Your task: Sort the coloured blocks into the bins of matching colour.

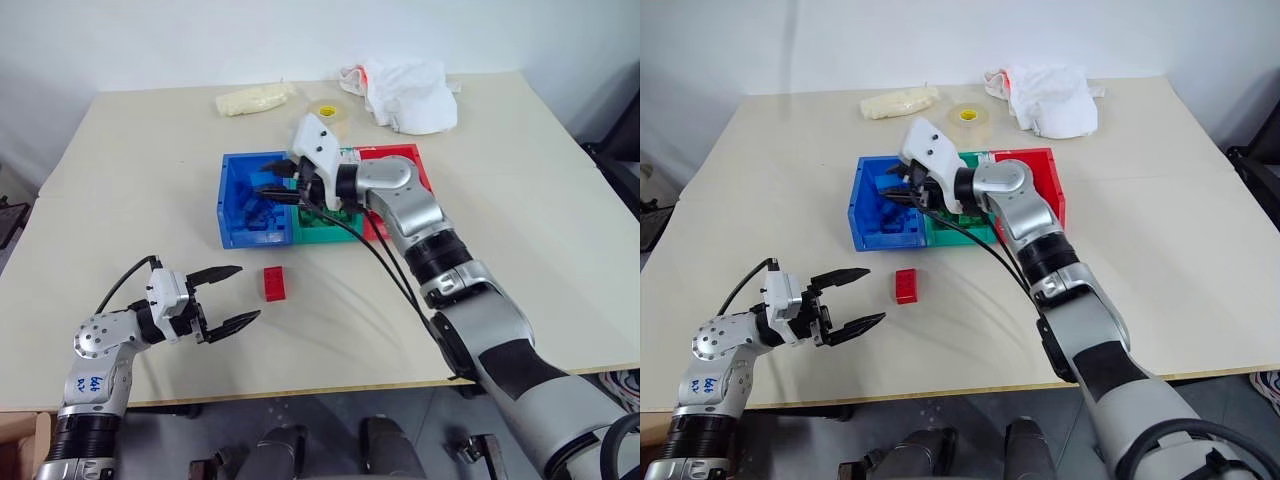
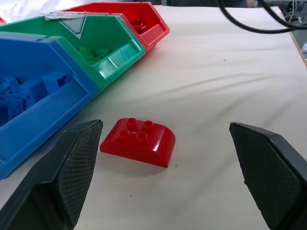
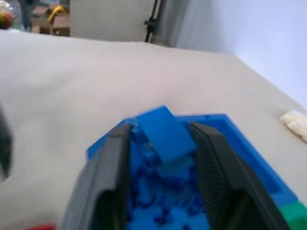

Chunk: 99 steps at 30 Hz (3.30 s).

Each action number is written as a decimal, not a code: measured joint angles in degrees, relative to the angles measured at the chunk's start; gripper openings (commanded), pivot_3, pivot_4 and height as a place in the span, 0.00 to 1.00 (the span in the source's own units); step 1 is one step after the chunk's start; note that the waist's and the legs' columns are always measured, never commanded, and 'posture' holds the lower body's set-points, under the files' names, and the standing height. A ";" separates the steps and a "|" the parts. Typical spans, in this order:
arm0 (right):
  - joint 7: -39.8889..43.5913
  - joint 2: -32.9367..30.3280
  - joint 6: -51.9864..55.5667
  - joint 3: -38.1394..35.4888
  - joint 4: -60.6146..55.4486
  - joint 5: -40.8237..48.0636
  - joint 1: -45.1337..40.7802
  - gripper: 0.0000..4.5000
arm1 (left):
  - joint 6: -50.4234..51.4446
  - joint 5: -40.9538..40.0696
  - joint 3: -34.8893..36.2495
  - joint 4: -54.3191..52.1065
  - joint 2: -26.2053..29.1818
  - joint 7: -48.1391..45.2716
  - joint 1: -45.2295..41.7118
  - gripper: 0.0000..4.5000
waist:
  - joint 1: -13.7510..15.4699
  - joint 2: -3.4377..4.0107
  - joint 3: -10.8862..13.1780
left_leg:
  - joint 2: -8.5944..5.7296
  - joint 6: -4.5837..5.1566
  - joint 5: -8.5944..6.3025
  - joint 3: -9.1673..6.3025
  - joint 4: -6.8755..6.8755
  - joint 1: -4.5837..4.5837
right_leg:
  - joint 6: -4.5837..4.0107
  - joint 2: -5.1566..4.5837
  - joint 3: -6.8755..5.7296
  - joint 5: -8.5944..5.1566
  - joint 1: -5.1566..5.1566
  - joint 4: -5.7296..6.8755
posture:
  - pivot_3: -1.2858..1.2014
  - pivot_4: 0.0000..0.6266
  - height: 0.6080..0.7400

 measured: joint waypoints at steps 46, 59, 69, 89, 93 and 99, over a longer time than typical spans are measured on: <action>36.36 -35.84 7.23 -6.12 -27.78 12.00 30.65 0.99 | 10.18 -0.66 15.90 -25.25 1.85 17.49 31.04 1.00 | 3.85 0.05 0.05 | 0.82 -0.07 -0.48 1.10 0.11 0.36 | -0.40 0.62 0.79 -0.06 0.25 -0.90 | 0.52 0.24 1.00; 30.43 -36.25 13.06 -9.47 -41.33 14.71 39.53 0.99 | 28.66 9.07 -4.68 -29.01 -4.56 34.81 8.80 1.00 | 3.64 0.05 0.04 | 0.92 -0.13 -0.58 1.12 0.11 0.37 | -0.30 0.70 0.76 0.02 0.12 -0.72 | 0.52 0.24 1.00; 27.51 -36.95 15.10 -10.57 -45.35 15.57 41.94 0.99 | 49.60 9.72 -11.46 -31.56 -8.37 43.04 -0.99 1.00 | 3.80 0.01 0.06 | 0.90 -0.12 -0.58 1.15 0.19 0.36 | -0.29 0.74 0.79 0.02 0.13 -0.67 | 0.52 0.24 1.00; 25.30 -37.70 15.80 -10.59 -46.15 15.74 42.83 0.99 | 77.93 11.27 -14.79 -38.80 -11.09 52.47 -8.63 1.00 | 4.01 -0.06 0.10 | 0.89 -0.13 -0.58 1.17 0.22 0.37 | -0.29 0.79 0.80 0.02 0.11 -0.59 | 0.52 0.24 1.00; 25.12 -37.75 15.81 -10.60 -46.20 15.75 43.51 1.00 | 79.24 11.22 -14.61 -39.17 -11.72 52.63 -8.84 0.92 | 4.14 -0.06 0.10 | 0.89 -0.13 -0.58 1.18 0.23 0.37 | -0.29 0.79 0.81 0.02 0.11 -0.59 | 0.52 0.24 1.00; 24.59 -38.32 15.85 -10.60 -46.20 15.75 43.51 1.00 | 77.97 11.39 -14.63 -38.46 -11.77 52.64 -8.87 0.54 | 4.83 -0.07 0.10 | 0.89 -0.13 -0.58 1.19 0.25 0.37 | -0.29 0.79 0.81 0.02 0.12 -0.60 | 0.52 0.24 1.00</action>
